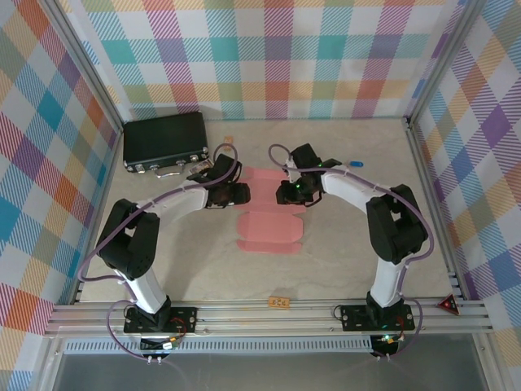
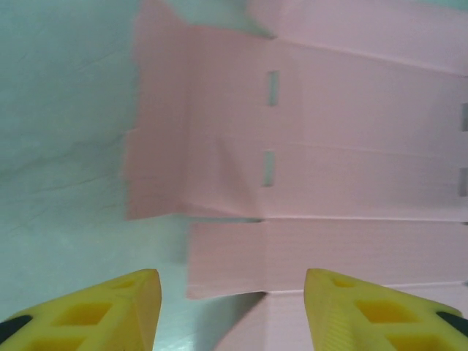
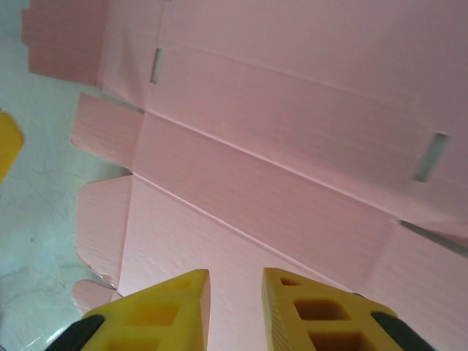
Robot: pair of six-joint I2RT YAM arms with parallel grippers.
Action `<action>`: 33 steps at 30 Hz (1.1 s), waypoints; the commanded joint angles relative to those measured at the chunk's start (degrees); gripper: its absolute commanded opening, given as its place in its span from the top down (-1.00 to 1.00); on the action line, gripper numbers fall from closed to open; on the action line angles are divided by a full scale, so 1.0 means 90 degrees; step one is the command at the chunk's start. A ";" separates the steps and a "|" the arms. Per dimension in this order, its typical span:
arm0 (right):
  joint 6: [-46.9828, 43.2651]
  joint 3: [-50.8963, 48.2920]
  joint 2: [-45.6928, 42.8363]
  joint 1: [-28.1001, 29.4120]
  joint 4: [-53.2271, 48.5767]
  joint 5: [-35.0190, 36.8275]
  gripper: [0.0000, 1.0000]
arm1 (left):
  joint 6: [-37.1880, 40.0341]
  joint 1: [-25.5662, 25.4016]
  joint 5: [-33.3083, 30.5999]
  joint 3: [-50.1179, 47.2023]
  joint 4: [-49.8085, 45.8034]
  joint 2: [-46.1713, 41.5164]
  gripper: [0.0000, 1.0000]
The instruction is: Fold the paper box
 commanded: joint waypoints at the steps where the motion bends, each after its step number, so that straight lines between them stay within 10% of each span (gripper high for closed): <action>1: 0.0236 -0.0206 0.0259 0.0051 0.0281 -0.0022 0.51 | -0.0012 0.0156 0.0271 -0.0257 0.0092 -0.0103 -0.12; 33: 0.0366 -0.0702 0.0833 0.0178 0.0395 0.0200 0.60 | -0.0160 0.0219 0.1389 -0.0379 0.1222 0.0437 0.28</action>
